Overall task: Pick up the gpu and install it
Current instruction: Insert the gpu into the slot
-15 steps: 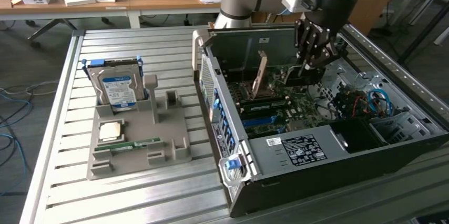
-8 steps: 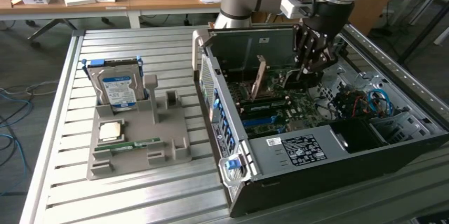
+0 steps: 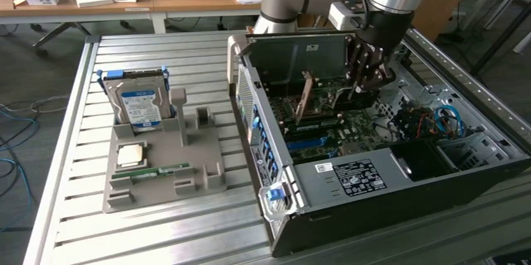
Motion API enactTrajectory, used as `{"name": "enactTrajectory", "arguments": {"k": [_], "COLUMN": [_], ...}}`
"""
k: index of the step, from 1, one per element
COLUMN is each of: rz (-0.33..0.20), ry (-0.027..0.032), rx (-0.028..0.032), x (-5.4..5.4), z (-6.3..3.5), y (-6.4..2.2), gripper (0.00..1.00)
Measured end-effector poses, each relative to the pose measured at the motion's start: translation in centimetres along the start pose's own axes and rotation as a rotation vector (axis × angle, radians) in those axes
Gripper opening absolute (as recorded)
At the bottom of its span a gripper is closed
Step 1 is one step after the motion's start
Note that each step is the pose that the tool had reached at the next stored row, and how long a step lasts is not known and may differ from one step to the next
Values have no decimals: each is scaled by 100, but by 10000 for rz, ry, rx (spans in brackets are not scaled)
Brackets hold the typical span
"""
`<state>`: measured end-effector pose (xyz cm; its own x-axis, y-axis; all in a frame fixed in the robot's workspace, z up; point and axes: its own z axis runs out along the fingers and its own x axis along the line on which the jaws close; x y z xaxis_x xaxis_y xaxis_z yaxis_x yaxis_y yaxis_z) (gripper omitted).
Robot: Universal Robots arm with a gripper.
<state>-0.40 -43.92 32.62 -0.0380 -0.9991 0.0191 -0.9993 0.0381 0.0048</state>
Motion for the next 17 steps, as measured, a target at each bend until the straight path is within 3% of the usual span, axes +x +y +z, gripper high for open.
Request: {"name": "enactTrajectory", "arguments": {"k": [12,17], "rz": [-1,0], "ry": [5,7], "rx": [1,3], "x": [2,5], "z": [7,88], "y": [44,47], "gripper": [26,26]}}
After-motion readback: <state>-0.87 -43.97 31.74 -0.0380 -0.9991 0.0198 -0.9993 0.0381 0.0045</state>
